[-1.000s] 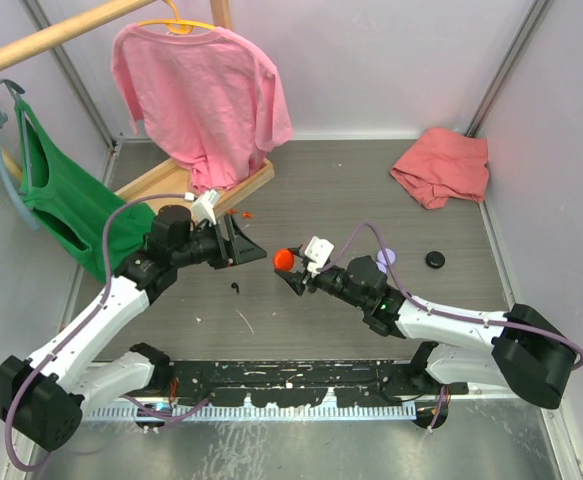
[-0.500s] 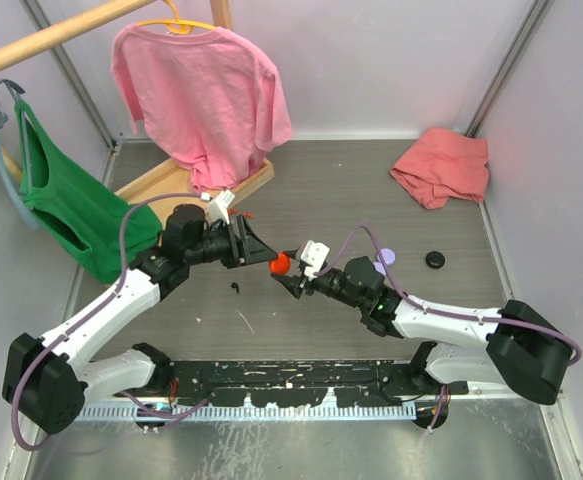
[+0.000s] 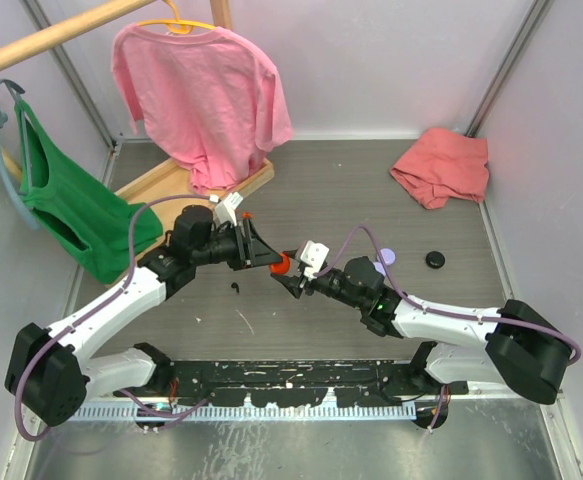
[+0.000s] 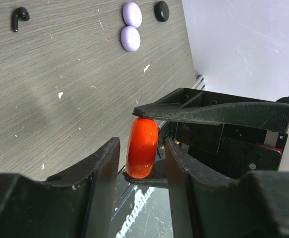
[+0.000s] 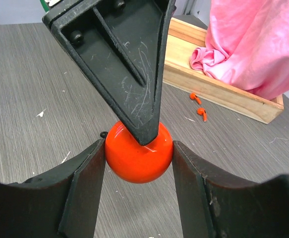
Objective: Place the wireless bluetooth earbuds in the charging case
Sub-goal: Pick up the charging case at the center of the board.
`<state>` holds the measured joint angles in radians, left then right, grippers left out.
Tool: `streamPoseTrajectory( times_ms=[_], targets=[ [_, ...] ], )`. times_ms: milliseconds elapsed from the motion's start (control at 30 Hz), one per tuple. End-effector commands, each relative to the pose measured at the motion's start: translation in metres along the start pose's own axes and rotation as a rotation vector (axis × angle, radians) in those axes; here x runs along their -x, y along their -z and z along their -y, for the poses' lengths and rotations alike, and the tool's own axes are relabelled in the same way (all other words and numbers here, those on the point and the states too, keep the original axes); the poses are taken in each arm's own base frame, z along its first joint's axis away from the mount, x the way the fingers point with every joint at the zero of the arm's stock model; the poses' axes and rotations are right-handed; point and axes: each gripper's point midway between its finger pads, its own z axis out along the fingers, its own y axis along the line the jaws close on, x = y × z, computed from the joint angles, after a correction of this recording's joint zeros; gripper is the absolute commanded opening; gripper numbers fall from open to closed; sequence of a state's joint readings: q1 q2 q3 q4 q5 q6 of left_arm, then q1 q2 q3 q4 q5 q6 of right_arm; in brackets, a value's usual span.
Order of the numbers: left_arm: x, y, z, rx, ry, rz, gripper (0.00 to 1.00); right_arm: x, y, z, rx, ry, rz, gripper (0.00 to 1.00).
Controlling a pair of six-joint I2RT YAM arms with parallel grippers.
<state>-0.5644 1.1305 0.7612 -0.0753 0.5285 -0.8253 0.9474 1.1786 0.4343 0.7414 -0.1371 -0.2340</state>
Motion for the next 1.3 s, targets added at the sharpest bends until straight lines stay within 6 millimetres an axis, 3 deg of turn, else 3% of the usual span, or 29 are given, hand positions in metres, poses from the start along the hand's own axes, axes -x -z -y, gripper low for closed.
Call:
streamPoseTrajectory(
  times_ms=[0,400,533,700,933,1267],
  targets=[
    [0.007,0.001,0.017,-0.072,-0.042,0.026,0.41,0.033,-0.005,0.004,-0.009,0.031,0.106,0.46],
    [0.005,0.003,0.023,-0.095,-0.062,0.025,0.23,0.034,-0.004,0.006,-0.021,0.027,0.115,0.52],
    [0.006,0.003,0.025,-0.100,-0.067,0.025,0.34,0.035,-0.004,0.006,-0.016,0.031,0.118,0.52],
    [0.004,0.002,0.024,-0.097,-0.065,0.014,0.36,0.035,-0.004,0.005,-0.012,0.031,0.119,0.52],
    [0.006,0.004,0.024,-0.091,-0.086,0.021,0.25,0.034,-0.003,0.004,-0.010,0.033,0.117,0.53],
    [0.016,0.023,0.030,-0.047,-0.271,0.060,0.12,0.035,0.010,0.006,-0.023,0.008,0.107,0.77]
  ],
)
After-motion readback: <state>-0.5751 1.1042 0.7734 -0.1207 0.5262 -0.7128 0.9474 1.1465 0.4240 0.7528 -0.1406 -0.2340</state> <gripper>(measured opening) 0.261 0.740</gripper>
